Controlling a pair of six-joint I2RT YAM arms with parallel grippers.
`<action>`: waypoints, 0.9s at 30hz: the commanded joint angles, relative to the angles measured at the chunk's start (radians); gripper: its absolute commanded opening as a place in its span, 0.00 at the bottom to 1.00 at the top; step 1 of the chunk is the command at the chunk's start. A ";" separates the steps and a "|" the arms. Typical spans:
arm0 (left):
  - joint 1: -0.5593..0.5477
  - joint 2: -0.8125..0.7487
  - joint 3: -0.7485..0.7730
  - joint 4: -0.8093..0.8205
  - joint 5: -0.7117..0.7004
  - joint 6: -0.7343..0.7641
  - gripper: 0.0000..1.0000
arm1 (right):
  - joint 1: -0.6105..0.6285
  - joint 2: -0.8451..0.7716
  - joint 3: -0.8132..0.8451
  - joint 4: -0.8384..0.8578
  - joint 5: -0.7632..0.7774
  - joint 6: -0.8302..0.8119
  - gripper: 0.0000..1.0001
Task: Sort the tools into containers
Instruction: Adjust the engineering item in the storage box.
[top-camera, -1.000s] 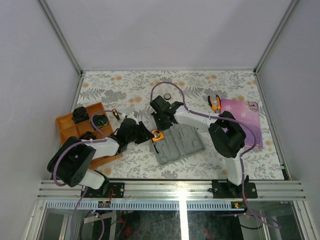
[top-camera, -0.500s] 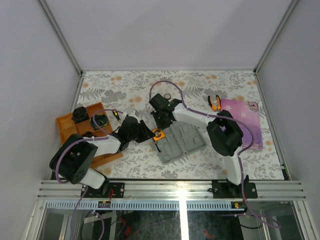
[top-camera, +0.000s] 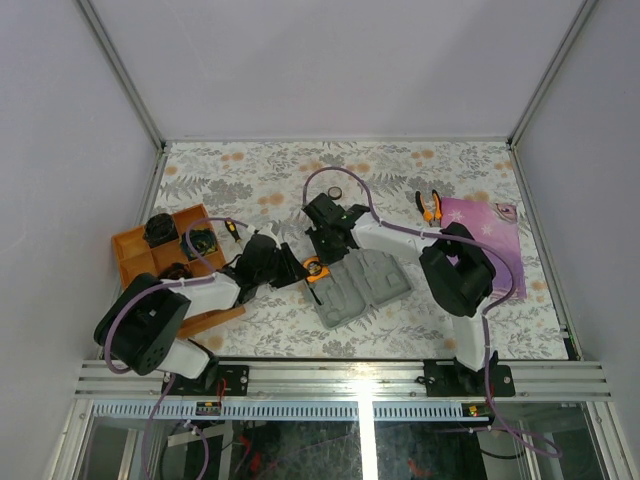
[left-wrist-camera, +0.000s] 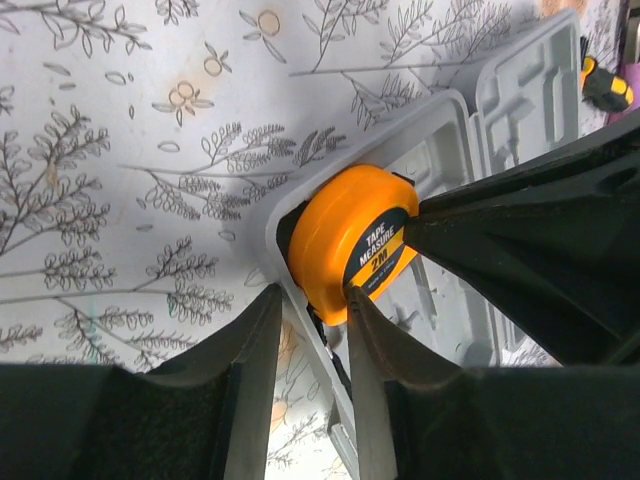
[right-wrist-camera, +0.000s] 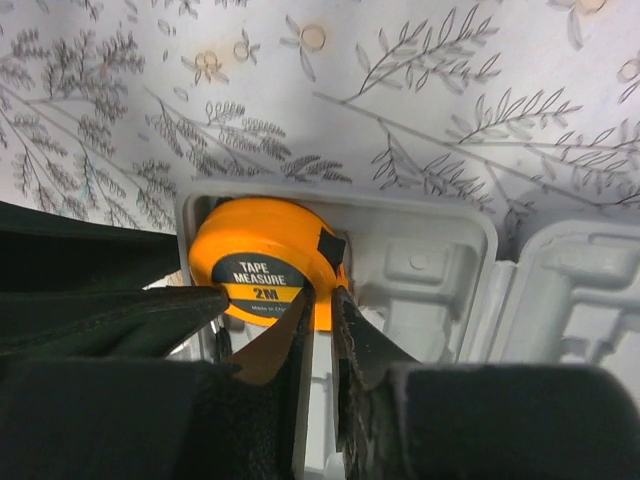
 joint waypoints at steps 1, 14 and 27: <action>-0.068 -0.036 -0.047 -0.180 0.063 0.060 0.03 | 0.069 0.063 -0.088 0.031 -0.202 0.031 0.14; -0.087 -0.365 -0.044 -0.433 -0.072 0.062 0.31 | 0.069 -0.152 -0.208 0.136 -0.102 0.027 0.26; -0.086 -0.462 0.029 -0.485 -0.304 0.116 0.61 | 0.069 -0.539 -0.551 0.169 0.135 0.241 0.41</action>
